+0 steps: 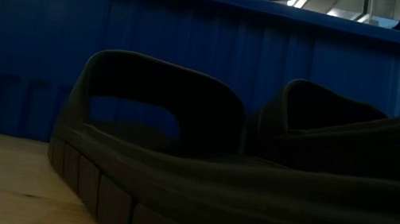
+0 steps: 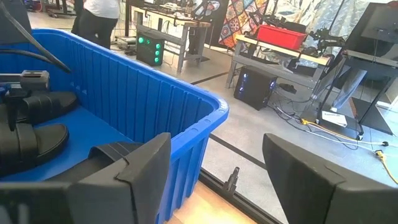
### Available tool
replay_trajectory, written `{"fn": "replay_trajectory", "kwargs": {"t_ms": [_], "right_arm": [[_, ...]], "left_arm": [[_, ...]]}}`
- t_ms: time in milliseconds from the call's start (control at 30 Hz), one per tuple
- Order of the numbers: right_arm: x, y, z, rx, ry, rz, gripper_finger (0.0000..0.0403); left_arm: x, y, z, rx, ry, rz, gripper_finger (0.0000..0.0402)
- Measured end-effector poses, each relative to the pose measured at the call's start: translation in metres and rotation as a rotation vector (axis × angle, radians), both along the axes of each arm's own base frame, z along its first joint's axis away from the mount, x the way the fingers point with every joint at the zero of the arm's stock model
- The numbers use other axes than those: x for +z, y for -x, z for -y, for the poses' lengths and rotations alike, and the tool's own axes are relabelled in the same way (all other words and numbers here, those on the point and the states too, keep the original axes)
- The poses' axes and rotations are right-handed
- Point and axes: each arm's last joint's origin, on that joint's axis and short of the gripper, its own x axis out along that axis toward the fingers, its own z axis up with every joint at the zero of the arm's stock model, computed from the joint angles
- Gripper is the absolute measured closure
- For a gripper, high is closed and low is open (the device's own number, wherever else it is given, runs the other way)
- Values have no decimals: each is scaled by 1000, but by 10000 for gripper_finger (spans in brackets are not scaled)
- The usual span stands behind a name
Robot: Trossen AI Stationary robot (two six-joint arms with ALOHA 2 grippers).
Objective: Pick and place slides into bin
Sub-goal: Put the black slide into the blue organizer bin
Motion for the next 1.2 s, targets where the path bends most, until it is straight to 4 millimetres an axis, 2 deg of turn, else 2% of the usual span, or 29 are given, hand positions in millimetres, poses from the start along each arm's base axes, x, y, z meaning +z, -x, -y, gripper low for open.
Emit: {"fn": "replay_trajectory", "kwargs": {"t_ms": [267, 567, 867, 1033, 1200], "right_arm": [[0, 0, 0, 0, 0, 0, 147], [0, 0, 0, 0, 0, 1, 147], [0, 0, 0, 0, 0, 0, 147], [0, 0, 0, 0, 0, 1, 147], [0, 0, 0, 0, 0, 1, 147]], "left_arm": [[-1, -3, 10, -2, -44, -11, 99], [-33, 0, 15, 14, -86, -53, 99], [-35, -1, 16, 21, -131, -58, 99], [-35, -2, 19, 122, -121, -50, 99], [-34, -4, 19, 117, -134, -27, 99]]}}
